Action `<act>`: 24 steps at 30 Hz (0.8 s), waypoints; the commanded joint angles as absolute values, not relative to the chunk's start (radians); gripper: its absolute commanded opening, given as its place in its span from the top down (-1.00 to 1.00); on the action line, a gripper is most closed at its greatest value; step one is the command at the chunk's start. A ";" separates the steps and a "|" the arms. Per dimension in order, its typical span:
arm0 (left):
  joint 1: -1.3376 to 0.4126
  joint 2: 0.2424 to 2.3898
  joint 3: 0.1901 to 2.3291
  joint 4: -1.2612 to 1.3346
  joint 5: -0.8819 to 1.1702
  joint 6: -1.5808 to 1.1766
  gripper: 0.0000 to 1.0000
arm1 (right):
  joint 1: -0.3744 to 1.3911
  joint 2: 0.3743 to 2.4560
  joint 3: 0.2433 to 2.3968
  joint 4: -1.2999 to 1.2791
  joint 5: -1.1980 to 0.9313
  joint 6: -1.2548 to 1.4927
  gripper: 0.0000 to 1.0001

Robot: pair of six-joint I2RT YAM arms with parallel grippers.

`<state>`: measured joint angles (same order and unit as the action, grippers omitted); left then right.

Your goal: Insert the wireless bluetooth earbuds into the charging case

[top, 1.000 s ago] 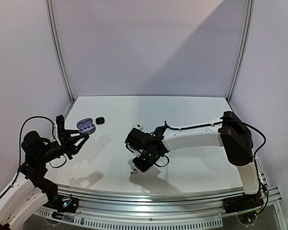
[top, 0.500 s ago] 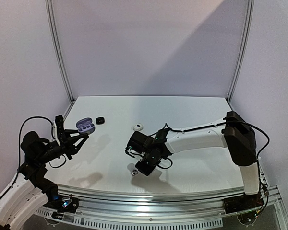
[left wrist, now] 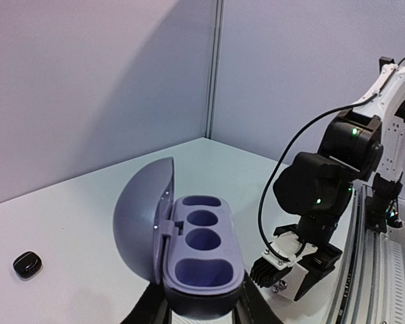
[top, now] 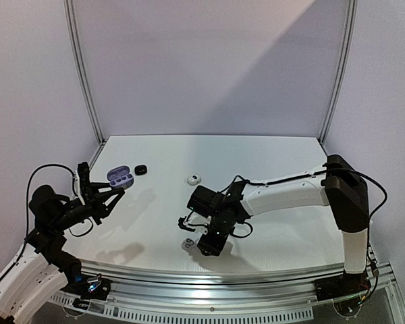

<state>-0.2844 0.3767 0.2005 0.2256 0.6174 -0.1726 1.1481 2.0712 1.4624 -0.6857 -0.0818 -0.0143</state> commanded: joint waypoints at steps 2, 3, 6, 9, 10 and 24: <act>-0.274 0.365 0.187 0.240 0.618 -0.173 1.00 | 1.050 1.976 1.531 -0.717 -0.188 0.061 -0.18; -0.274 0.365 0.187 0.240 0.618 -0.174 1.00 | 1.028 1.972 1.544 -0.714 -0.215 0.092 -0.16; -0.274 0.363 0.187 0.238 0.615 -0.172 1.00 | 0.998 1.987 1.591 -0.741 -0.238 0.214 -0.01; -0.275 0.361 0.187 0.237 0.612 -0.171 1.00 | 0.991 2.046 1.648 -0.827 -0.236 0.311 0.16; -0.273 0.361 0.187 0.236 0.612 -0.171 1.00 | 0.991 2.061 1.657 -0.849 -0.241 0.327 0.19; -0.274 0.353 0.187 0.235 0.615 -0.170 1.00 | 0.977 2.135 1.618 -0.837 -0.310 0.481 0.32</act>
<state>-0.2844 0.3645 0.2001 0.2256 0.6170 -0.1726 0.9756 2.1094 1.6291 -0.8528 -0.2871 0.4309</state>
